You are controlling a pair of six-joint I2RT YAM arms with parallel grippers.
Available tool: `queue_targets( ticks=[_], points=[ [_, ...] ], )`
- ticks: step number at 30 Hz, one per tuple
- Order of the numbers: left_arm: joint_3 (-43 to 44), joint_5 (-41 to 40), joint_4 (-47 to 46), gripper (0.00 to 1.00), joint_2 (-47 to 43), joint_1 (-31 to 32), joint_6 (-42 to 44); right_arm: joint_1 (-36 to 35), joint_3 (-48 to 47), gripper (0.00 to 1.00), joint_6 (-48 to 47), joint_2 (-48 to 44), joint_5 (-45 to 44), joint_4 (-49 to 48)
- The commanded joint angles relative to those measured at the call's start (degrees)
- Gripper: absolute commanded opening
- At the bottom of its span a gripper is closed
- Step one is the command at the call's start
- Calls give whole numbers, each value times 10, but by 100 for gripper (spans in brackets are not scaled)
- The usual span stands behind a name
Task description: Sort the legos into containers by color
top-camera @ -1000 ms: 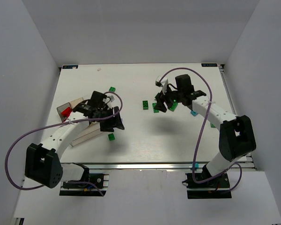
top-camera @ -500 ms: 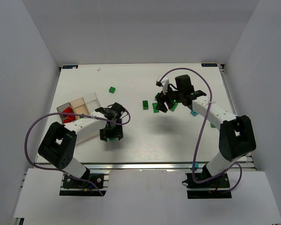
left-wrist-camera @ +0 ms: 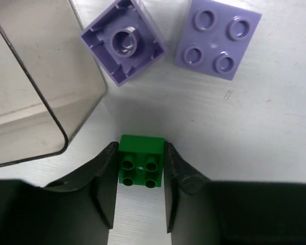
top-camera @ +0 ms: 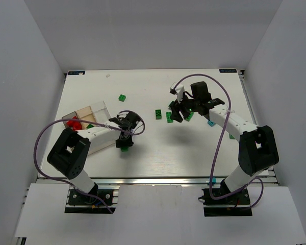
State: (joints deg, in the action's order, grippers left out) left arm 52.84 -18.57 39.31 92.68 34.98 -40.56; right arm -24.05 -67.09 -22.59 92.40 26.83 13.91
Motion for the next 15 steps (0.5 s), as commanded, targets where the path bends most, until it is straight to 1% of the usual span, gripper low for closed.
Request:
queue_targets(
  ticks=[1,2,3,4,5,6,8,9,10,11,14,15],
  points=[
    [-3,-4,-13,22,-20,8,-2,1,-27,65,-9,-16,-6,13],
    [0,1,-11,12,-31,16,-1,1,-27,64,-11,-16,-6,16],
    [2,14,-13,10,-44,16,3,1,-26,62,-15,-17,-6,18],
    [6,21,-13,8,-78,21,6,1,-25,61,-20,-18,-5,18],
    [9,30,-13,2,-95,21,8,1,-23,59,-22,-19,-5,20],
    [13,43,-18,1,-114,21,16,2,-19,55,-24,-21,-5,16],
    [31,49,-18,0,-165,16,24,1,-16,51,-26,-24,-4,13],
    [40,51,-11,0,-180,8,27,1,-15,47,-25,-24,-5,10],
    [50,41,-7,0,-193,8,28,1,-14,46,-23,-24,-6,9],
    [73,27,-3,0,-212,3,33,1,-14,41,-18,-24,-10,6],
    [134,-26,38,0,-219,-25,43,2,-9,33,-4,-27,-33,-17],
    [145,-37,50,0,-217,-47,50,3,-5,24,14,-29,-54,-36]
  ],
)
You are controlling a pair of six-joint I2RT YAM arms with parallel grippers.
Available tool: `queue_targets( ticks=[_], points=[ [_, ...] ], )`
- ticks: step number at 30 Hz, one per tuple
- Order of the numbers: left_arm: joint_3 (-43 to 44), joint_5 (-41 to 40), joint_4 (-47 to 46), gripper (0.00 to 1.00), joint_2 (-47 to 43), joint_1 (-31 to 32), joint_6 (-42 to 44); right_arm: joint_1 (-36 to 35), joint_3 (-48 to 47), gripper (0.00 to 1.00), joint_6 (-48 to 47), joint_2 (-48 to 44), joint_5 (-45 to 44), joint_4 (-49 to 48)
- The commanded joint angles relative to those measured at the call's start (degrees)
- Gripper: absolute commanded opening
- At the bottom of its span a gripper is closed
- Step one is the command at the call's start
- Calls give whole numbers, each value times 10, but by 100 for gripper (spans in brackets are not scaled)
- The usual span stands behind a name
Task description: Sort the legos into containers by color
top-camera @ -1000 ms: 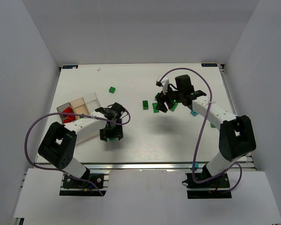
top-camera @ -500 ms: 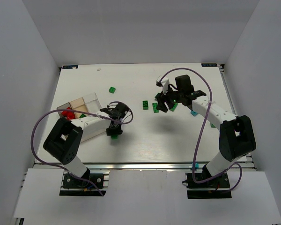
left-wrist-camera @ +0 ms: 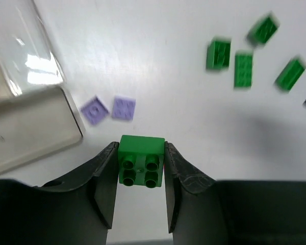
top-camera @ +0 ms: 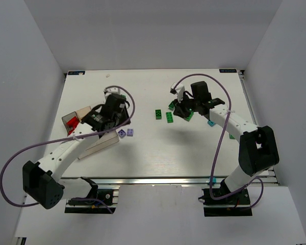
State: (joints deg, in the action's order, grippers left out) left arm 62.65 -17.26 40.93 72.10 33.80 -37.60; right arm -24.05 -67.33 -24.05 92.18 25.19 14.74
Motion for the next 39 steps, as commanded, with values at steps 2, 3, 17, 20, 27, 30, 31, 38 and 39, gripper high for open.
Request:
queue_targets(
  ticks=[2,3,17,20,27,30,31,38,39],
  points=[
    [60,-54,40,0,-7,-60,32,5,-1,9,53,-30,-75,-66],
    [64,-55,41,0,-6,-72,43,8,-3,0,71,-27,-100,-78],
    [30,-45,8,0,6,-289,111,81,-123,44,98,60,-4,76],
    [29,-37,-18,0,33,-315,119,83,-127,50,79,62,20,99],
    [28,-25,-50,0,81,-346,127,93,-115,59,19,46,52,134],
    [27,-17,-55,0,88,-359,137,94,-108,59,14,41,58,136],
    [27,-16,-56,0,90,-359,140,94,-109,59,14,42,61,137],
    [29,-9,-61,0,106,-377,155,93,-121,61,10,57,71,145],
    [29,-9,-62,0,108,-377,155,93,-126,61,9,59,71,147]
  ],
)
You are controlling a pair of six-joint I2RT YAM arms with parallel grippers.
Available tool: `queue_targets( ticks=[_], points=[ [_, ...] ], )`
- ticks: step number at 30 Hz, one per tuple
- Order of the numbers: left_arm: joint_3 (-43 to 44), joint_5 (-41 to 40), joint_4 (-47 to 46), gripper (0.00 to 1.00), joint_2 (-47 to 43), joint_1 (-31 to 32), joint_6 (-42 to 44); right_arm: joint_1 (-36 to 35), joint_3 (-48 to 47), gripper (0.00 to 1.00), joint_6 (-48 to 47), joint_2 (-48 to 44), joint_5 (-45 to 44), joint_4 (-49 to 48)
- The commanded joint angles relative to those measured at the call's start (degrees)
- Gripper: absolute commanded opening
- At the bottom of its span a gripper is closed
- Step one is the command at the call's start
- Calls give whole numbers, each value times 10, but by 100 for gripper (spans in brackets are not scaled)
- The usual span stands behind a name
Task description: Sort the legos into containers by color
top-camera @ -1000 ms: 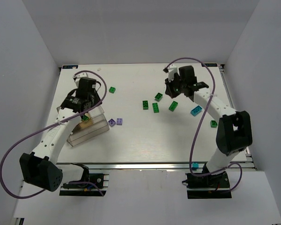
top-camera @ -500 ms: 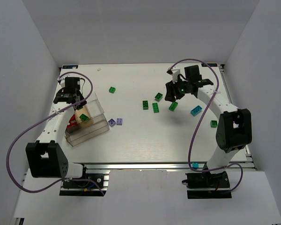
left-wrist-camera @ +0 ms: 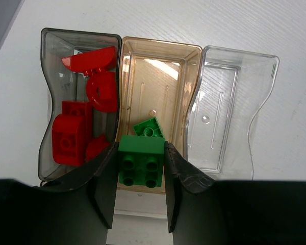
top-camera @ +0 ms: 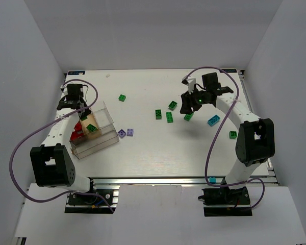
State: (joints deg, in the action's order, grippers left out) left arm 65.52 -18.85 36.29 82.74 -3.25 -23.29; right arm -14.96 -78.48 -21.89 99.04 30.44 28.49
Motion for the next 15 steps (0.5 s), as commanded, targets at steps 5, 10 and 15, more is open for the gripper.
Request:
queue_targets(
  ticks=[5,10,15],
  points=[
    [-7,21,-27,0,16,-11,14,2,-25,68,-38,-3,25,29],
    [-5,29,-33,2,27,-11,12,2,-25,70,-57,-3,33,43],
    [1,30,-33,11,41,-11,14,0,-27,73,-91,-3,39,65]
  ],
)
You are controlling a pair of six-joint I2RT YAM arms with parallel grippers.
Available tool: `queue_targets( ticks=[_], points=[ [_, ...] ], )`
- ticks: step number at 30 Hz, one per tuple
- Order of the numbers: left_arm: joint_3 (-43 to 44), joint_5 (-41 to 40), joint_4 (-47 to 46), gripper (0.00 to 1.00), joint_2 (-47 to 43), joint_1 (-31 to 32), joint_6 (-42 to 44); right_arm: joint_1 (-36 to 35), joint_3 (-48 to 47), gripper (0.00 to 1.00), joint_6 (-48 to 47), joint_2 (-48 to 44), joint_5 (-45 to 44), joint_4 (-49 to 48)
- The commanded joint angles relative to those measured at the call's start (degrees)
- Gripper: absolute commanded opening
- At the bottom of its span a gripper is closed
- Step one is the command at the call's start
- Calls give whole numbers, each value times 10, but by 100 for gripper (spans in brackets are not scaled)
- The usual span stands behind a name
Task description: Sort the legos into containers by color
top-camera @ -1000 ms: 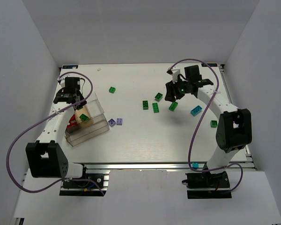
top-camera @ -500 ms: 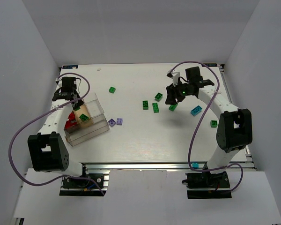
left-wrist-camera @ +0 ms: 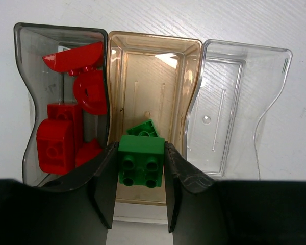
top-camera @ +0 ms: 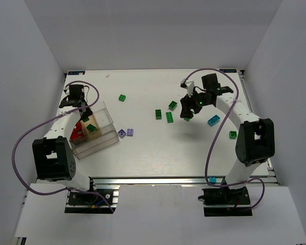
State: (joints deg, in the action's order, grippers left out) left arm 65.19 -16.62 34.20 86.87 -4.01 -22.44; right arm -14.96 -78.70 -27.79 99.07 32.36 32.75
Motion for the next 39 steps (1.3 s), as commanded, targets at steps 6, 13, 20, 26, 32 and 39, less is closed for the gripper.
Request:
queue_targets(
  ticks=[6,13,20,26,32,39],
  points=[
    [6,14,-14,57,3,-4,6,0,-27,78,-146,-7,59,101],
    [18,55,-7,75,-34,-4,10,2,10,74,-496,-42,105,277],
    [17,148,-2,79,-118,8,20,4,65,74,-712,-72,42,352],
    [-16,250,-18,89,-187,8,-1,-2,37,70,-620,-52,33,350],
    [-45,327,-28,92,-224,8,-21,-13,78,69,-596,-90,-7,344],
    [-71,380,-41,93,-236,8,-24,-15,121,71,-611,-117,-33,326]
  ],
)
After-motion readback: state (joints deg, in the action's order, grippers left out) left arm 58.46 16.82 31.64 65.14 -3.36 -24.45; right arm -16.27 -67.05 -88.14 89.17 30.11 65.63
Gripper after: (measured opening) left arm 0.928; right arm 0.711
